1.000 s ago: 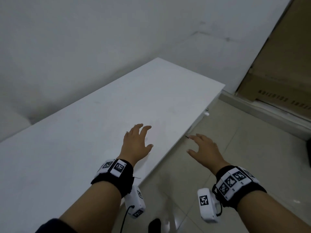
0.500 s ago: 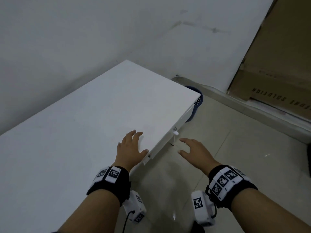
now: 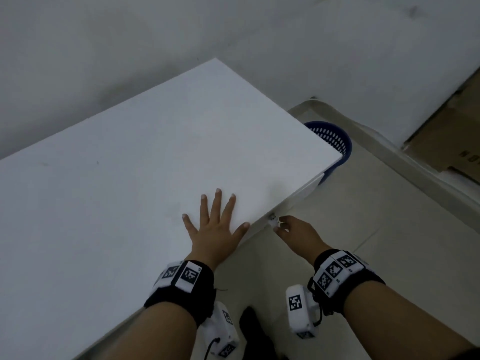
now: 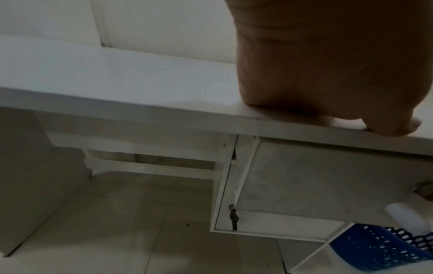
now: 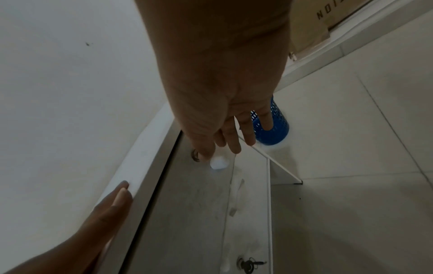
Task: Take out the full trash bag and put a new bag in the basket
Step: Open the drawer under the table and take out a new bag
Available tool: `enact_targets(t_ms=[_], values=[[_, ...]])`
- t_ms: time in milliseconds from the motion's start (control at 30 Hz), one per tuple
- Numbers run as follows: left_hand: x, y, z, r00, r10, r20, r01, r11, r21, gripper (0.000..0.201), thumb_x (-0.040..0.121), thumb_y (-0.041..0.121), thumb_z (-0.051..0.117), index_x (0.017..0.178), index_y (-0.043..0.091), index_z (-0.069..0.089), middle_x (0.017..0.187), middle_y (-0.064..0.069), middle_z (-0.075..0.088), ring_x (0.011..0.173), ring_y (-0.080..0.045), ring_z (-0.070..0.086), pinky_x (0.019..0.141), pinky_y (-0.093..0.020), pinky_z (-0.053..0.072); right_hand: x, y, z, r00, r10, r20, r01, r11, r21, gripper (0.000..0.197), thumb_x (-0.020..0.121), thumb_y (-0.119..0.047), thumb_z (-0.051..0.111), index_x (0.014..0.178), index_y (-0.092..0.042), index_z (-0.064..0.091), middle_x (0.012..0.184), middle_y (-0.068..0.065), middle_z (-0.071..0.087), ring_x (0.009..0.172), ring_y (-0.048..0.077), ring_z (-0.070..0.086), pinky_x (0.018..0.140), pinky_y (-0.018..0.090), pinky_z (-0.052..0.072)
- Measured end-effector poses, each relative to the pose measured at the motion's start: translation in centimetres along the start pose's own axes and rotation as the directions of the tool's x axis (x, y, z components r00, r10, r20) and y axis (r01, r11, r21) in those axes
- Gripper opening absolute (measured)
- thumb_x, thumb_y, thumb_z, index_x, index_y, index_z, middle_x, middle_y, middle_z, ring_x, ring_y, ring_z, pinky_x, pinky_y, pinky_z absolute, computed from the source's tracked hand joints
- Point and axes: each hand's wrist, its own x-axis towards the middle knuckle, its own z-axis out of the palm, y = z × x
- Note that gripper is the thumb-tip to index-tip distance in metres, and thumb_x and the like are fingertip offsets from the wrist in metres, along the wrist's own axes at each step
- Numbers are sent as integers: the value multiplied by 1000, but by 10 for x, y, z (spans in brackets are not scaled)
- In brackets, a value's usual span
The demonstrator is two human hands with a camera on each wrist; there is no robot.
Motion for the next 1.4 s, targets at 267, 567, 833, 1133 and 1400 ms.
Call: enact_targets(t_ms=[267,567,833,1133,1400], values=[[-6,4,0,998,-34,-50,34,999,6,72,87,78,15,145,52,-20,153,21,-35,141,-13,-35,111,-64,-14,44,9,13,999,-35,36,37,998,-45,30,93,-31,56,104,-6,69,102,12,72,93,27,65,73,27,48],[-13,14,5,993,-107,-58,107,994,8,69,88,74,8,146,50,-20,155,16,-33,144,-14,-30,114,-62,-10,20,40,-5,983,-151,101,157,986,-52,25,96,-27,52,99,-9,68,86,1,75,83,18,65,74,24,48],[-21,32,15,967,-220,-124,212,974,-75,62,96,63,15,149,47,-12,159,12,-24,147,-16,-24,116,-58,-11,-18,95,-5,980,-71,184,50,992,113,18,92,-24,56,86,-14,70,78,-5,75,81,14,67,68,22,49],[-25,39,22,921,-278,-275,229,953,-196,63,98,58,31,154,36,11,164,0,-4,150,-22,-7,119,-53,-3,-24,121,5,972,-5,236,-51,971,233,15,86,-19,57,78,-13,68,79,2,75,81,21,68,75,28,49],[-72,96,77,786,-482,-386,212,797,-565,30,90,23,66,109,5,54,113,-10,49,89,-22,54,81,-32,48,-23,124,4,963,-17,268,-61,959,277,11,92,-18,58,86,-14,67,81,-1,75,76,17,65,71,27,47]])
